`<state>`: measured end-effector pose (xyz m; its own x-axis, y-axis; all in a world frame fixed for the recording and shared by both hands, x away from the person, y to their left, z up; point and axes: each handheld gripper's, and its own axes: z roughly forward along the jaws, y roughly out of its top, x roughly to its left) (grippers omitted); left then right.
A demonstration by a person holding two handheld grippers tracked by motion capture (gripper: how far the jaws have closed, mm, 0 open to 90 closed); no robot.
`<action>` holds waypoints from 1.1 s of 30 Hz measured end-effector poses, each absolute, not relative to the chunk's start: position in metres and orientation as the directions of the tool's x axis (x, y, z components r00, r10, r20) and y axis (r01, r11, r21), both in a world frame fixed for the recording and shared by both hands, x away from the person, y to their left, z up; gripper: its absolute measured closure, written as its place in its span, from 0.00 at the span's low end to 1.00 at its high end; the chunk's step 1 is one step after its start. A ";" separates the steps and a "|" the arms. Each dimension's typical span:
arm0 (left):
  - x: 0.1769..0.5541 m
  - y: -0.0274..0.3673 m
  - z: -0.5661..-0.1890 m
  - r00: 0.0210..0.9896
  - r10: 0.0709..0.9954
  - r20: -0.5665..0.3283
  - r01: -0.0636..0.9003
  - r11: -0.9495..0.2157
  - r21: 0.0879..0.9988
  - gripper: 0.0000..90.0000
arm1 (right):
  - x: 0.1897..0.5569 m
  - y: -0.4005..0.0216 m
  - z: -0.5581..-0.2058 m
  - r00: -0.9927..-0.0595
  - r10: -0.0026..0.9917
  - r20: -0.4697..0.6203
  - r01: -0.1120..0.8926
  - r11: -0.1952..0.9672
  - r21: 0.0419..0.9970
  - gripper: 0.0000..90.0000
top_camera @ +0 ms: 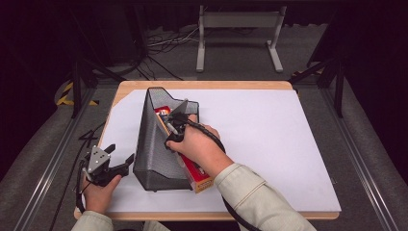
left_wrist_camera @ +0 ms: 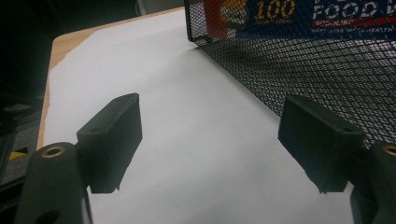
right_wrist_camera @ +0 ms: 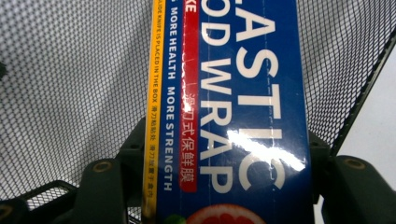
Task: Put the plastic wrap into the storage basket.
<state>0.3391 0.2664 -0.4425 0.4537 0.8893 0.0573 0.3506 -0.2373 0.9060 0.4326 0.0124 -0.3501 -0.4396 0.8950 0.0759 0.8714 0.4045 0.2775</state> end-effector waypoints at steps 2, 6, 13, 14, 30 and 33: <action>0.339 0.266 -0.442 0.453 0.889 0.058 0.350 -0.237 0.906 0.25 | 0.433 0.012 -0.351 -0.437 0.896 0.077 0.875 0.404 0.266 0.44; 0.339 0.266 -0.443 0.452 0.890 0.059 0.352 -0.239 0.905 0.25 | 0.436 0.010 -0.352 -0.424 0.901 0.088 0.885 0.392 0.251 0.43; 0.339 0.265 -0.443 0.450 0.891 0.061 0.352 -0.240 0.905 0.25 | 0.435 0.008 -0.348 -0.437 0.893 0.108 0.872 0.390 0.297 0.37; 0.339 0.265 -0.443 0.450 0.891 0.060 0.352 -0.239 0.905 0.25 | 0.434 0.007 -0.348 -0.438 0.893 0.104 0.870 0.393 0.296 0.37; 0.338 0.267 -0.443 0.450 0.891 0.062 0.353 -0.241 0.904 0.25 | 0.437 -0.012 -0.335 -0.427 0.893 0.142 0.856 0.348 0.382 0.35; 0.338 0.267 -0.443 0.447 0.892 0.059 0.352 -0.237 0.905 0.25 | 0.434 -0.014 -0.326 -0.434 0.890 0.139 0.840 0.345 0.418 0.34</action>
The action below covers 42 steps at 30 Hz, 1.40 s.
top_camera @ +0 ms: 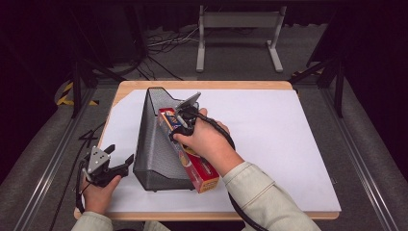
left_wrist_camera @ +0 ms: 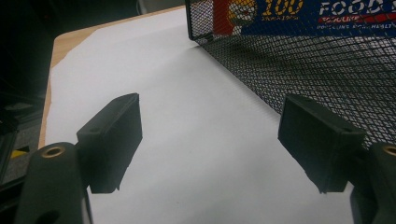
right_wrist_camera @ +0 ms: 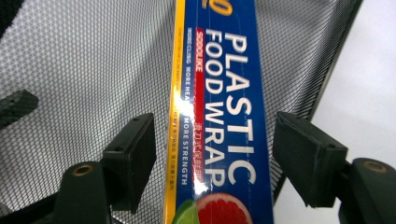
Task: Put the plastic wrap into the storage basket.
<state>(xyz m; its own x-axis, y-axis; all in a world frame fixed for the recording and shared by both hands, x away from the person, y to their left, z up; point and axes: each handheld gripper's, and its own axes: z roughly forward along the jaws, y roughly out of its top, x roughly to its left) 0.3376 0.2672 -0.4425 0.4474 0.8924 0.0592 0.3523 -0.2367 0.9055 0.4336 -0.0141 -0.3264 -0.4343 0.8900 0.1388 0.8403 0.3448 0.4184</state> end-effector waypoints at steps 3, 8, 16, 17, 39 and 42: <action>0.338 0.268 -0.443 0.447 0.893 0.057 0.352 -0.234 0.906 0.25 | 0.430 -0.020 -0.319 -0.456 0.877 0.149 0.819 0.349 0.455 0.34; 0.338 0.268 -0.442 0.447 0.893 0.057 0.353 -0.235 0.906 0.25 | 0.425 -0.030 -0.307 -0.502 0.854 0.140 0.754 0.352 0.555 0.34; 0.338 0.267 -0.442 0.447 0.893 0.059 0.352 -0.237 0.905 0.25 | 0.408 -0.045 -0.294 -0.585 0.801 0.127 0.612 0.334 0.717 0.34; 0.338 0.267 -0.442 0.447 0.893 0.059 0.352 -0.237 0.905 0.25 | 0.408 -0.045 -0.294 -0.585 0.801 0.127 0.612 0.334 0.717 0.34; 0.336 0.269 -0.441 0.440 0.896 0.056 0.354 -0.230 0.907 0.25 | 0.385 -0.116 -0.279 -0.653 0.743 0.142 0.503 0.286 0.816 0.31; 0.336 0.269 -0.441 0.439 0.897 0.055 0.354 -0.229 0.907 0.25 | 0.383 -0.128 -0.278 -0.645 0.751 0.141 0.505 0.281 0.816 0.31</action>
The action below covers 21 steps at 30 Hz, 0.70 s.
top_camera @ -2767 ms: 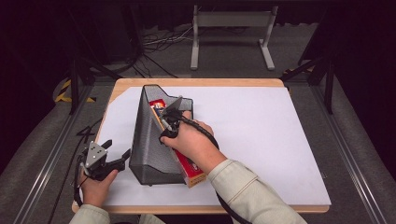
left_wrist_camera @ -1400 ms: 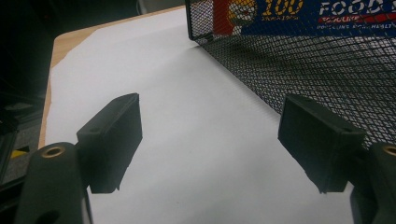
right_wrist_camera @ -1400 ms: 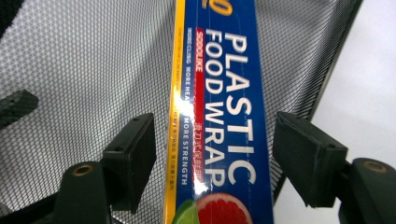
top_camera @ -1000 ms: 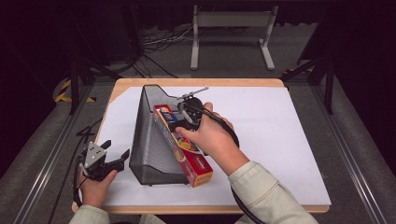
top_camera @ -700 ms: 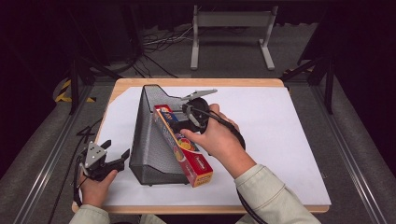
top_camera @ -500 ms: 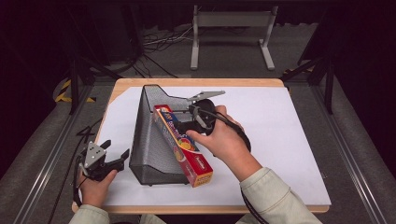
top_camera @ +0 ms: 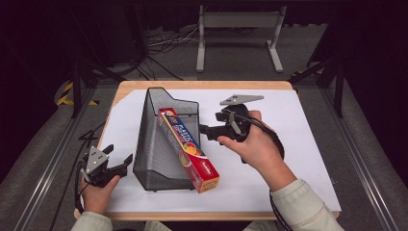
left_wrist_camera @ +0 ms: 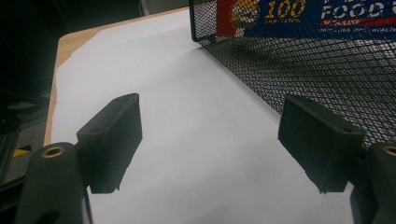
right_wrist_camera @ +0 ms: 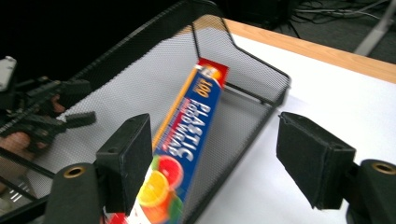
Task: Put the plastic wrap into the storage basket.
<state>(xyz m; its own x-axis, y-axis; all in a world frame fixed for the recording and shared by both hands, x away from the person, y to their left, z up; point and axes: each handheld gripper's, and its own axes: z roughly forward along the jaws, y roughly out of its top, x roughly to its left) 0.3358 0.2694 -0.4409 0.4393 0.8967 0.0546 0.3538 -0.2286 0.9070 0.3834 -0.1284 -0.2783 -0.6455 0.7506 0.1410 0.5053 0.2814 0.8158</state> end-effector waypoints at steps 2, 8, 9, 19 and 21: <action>0.336 0.270 -0.441 0.439 0.897 0.054 0.355 -0.228 0.907 0.25 | 0.383 -0.138 -0.278 -0.634 0.761 0.138 0.508 0.276 0.816 0.30; 0.336 0.269 -0.441 0.440 0.896 0.052 0.356 -0.228 0.906 0.25 | 0.382 -0.166 -0.277 -0.626 0.768 0.136 0.507 0.268 0.819 0.26; 0.336 0.269 -0.441 0.440 0.897 0.051 0.356 -0.227 0.906 0.25 | 0.381 -0.171 -0.277 -0.627 0.767 0.134 0.504 0.269 0.821 0.26; 0.335 0.269 -0.442 0.437 0.898 0.046 0.361 -0.222 0.906 0.25 | 0.381 -0.216 -0.282 -0.619 0.772 0.142 0.499 0.247 0.830 0.23; 0.335 0.269 -0.442 0.438 0.898 0.044 0.361 -0.221 0.906 0.25 | 0.381 -0.221 -0.284 -0.621 0.770 0.143 0.493 0.243 0.835 0.23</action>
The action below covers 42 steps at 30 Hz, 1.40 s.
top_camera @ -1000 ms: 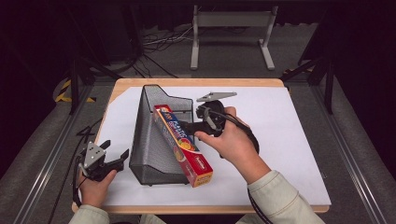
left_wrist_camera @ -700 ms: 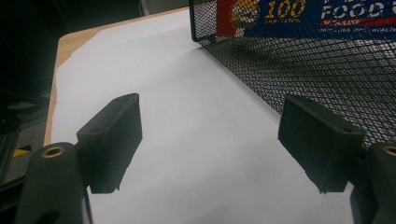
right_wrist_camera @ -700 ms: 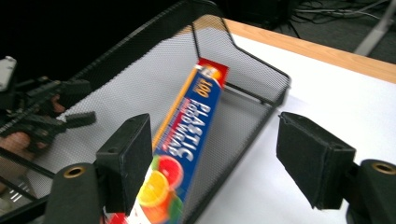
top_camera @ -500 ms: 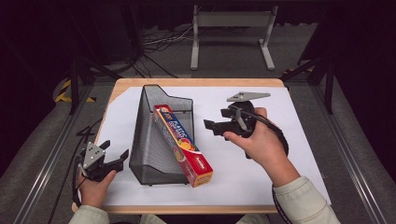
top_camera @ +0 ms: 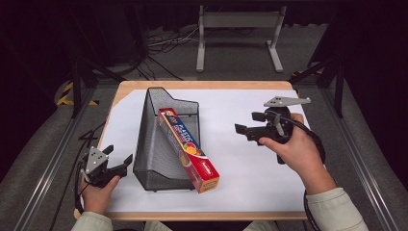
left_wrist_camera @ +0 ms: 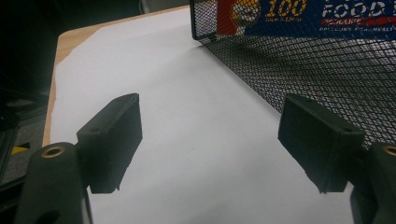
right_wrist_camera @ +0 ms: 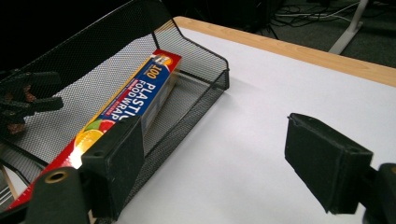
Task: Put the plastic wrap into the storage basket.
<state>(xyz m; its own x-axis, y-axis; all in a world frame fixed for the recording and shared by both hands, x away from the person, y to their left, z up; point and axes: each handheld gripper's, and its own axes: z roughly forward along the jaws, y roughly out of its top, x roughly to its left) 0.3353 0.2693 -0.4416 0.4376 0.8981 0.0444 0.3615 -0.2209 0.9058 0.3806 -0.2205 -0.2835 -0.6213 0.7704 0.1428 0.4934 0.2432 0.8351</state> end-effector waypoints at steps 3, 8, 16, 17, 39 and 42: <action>0.335 0.269 -0.441 0.437 0.898 0.045 0.361 -0.221 0.906 0.25 | 0.381 -0.234 -0.287 -0.616 0.776 0.137 0.487 0.238 0.841 0.23; 0.335 0.270 -0.441 0.434 0.900 0.046 0.362 -0.220 0.906 0.25 | 0.382 -0.255 -0.294 -0.607 0.782 0.140 0.482 0.222 0.847 0.22; 0.333 0.270 -0.441 0.432 0.901 0.044 0.364 -0.218 0.905 0.25 | 0.386 -0.285 -0.318 -0.602 0.790 0.118 0.466 0.227 0.855 0.21; 0.333 0.270 -0.441 0.432 0.901 0.044 0.364 -0.219 0.905 0.25 | 0.386 -0.287 -0.322 -0.603 0.790 0.112 0.461 0.230 0.857 0.21; 0.333 0.271 -0.443 0.435 0.899 0.047 0.367 -0.225 0.903 0.25 | 0.386 -0.326 -0.403 -0.584 0.800 0.135 0.453 0.183 0.873 0.17; 0.333 0.270 -0.443 0.441 0.896 0.046 0.369 -0.227 0.901 0.25 | 0.386 -0.328 -0.411 -0.579 0.803 0.144 0.444 0.162 0.881 0.17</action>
<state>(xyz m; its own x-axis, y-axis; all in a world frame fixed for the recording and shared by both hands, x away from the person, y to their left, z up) 0.3328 0.2699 -0.4428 0.4412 0.8962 0.0455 0.3686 -0.2273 0.9014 0.3863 -0.3279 -0.4110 -0.5788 0.8027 0.1436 0.4437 0.1622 0.8814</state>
